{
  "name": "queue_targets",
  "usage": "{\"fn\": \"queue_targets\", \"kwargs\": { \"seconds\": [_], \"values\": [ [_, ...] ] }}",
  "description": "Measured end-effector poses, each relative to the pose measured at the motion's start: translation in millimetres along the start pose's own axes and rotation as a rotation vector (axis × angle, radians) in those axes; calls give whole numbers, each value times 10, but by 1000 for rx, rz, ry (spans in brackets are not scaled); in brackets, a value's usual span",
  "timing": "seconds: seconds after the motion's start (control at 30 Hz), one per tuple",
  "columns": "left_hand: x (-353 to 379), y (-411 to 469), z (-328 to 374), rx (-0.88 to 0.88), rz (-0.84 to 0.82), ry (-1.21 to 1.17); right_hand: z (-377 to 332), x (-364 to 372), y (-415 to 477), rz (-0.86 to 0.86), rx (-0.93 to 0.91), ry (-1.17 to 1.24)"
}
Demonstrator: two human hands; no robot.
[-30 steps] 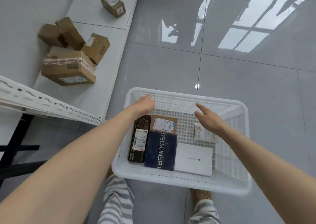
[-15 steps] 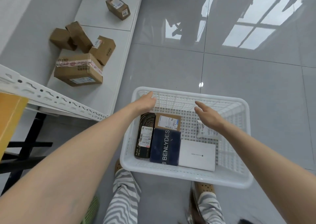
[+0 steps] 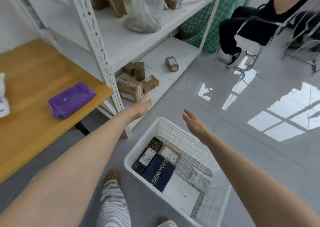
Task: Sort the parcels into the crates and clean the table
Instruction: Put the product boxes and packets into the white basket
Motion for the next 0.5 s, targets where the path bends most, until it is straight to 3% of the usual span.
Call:
{"fn": "queue_targets", "kwargs": {
  "seconds": [0.17,0.37,0.5],
  "values": [
    [-635,-1029,-220,12,228,-294,-987,352,-337,-123,-166,-32],
    [-1842,-1957,-975,-83,531,-403,-2196,1252,-403,-267,-348,-32],
    [-2444,-2413,-1573,-131,635,-467,-2748,1947,-411,-361,-385,-30]
  ]
}}
Point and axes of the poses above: each hand's wrist, its own y-axis towards the middle knuckle, its own x-axis out of the palm, z = x × y, the point moved 6 cm from there along y, towards the middle knuckle, and after that the axes turned 11 degrees about -x, right-handed, at the moved point
